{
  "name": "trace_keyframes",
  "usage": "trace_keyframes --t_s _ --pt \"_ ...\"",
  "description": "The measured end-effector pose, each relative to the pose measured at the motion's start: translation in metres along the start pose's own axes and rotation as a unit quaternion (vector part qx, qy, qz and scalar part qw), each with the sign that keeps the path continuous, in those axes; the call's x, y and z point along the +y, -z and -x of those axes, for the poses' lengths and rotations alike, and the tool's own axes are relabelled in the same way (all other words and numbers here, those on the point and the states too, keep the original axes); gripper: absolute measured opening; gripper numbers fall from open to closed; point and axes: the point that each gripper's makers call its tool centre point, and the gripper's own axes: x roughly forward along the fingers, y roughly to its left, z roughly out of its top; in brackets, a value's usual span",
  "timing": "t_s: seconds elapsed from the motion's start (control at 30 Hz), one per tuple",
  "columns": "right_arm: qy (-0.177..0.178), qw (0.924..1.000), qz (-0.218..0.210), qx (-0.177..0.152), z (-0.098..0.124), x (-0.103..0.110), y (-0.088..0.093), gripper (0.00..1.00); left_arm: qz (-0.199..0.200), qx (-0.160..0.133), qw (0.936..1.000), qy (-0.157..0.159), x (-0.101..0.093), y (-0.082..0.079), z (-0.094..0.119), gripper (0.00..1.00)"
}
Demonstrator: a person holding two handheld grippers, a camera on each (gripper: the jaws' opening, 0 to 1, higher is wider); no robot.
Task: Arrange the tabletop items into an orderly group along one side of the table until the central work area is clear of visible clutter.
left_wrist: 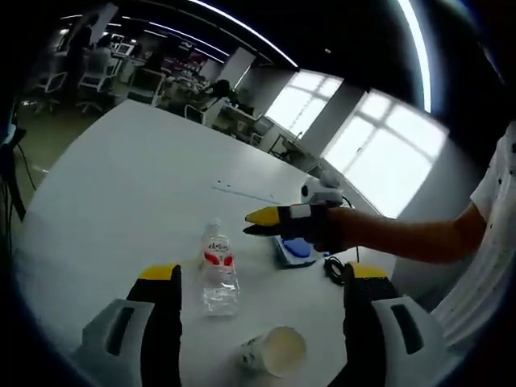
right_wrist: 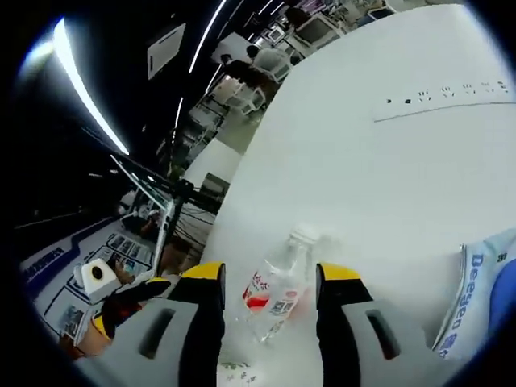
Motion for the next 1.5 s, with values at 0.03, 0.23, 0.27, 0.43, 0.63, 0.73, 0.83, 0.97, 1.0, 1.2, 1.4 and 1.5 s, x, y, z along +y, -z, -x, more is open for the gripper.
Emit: trace_keyframes --t_s 0.03,0.23,0.27,0.43,0.63,0.73,0.83,0.97,1.0,1.2,1.4,1.5 --pt "0.001 1.0000 -0.002 0.001 -0.002 -0.001 0.000 0.42 0.000 0.000 1.0000 0.000 0.001 0.000 0.000 0.84" --pt "0.001 0.9992 -0.039 0.008 -0.016 -0.006 -0.001 0.41 0.002 -0.005 1.0000 0.001 0.005 0.000 -0.001 0.84" --pt "0.002 0.9991 -0.042 0.010 -0.018 -0.007 -0.001 0.41 0.004 -0.007 1.0000 0.001 0.006 0.000 -0.001 0.84" --pt "0.003 0.9968 -0.079 0.003 -0.026 -0.013 -0.004 0.37 0.005 -0.011 0.9999 0.003 0.008 -0.001 -0.002 0.84" --pt "0.002 0.9957 -0.093 0.005 -0.036 -0.020 -0.002 0.36 0.010 -0.012 0.9998 0.008 0.013 0.002 -0.005 0.84" --pt "0.000 0.9946 -0.103 0.002 -0.041 -0.024 -0.002 0.36 0.010 -0.012 0.9998 0.010 0.014 0.003 -0.006 0.84" --pt "-0.007 0.9942 -0.107 -0.001 -0.045 -0.023 -0.003 0.37 0.011 -0.012 0.9998 0.012 0.016 0.004 -0.007 0.83" --pt "-0.009 0.9940 -0.109 -0.002 -0.048 -0.024 -0.001 0.37 0.013 -0.011 0.9998 0.014 0.018 0.005 -0.008 0.83" --pt "-0.010 0.9938 -0.111 -0.001 -0.049 -0.025 0.000 0.37 0.012 -0.010 0.9998 0.014 0.018 0.005 -0.008 0.83" --pt "-0.017 0.9920 -0.125 -0.011 -0.054 -0.030 -0.001 0.34 0.016 -0.012 0.9997 0.015 0.022 0.006 -0.012 0.83" --pt "-0.026 0.9895 -0.140 -0.023 -0.059 -0.032 -0.003 0.28 0.019 -0.010 0.9996 0.018 0.026 0.009 -0.015 0.82" --pt "-0.027 0.9892 -0.142 -0.027 -0.061 -0.033 -0.002 0.24 0.018 -0.008 0.9996 0.019 0.027 0.010 -0.016 0.82"
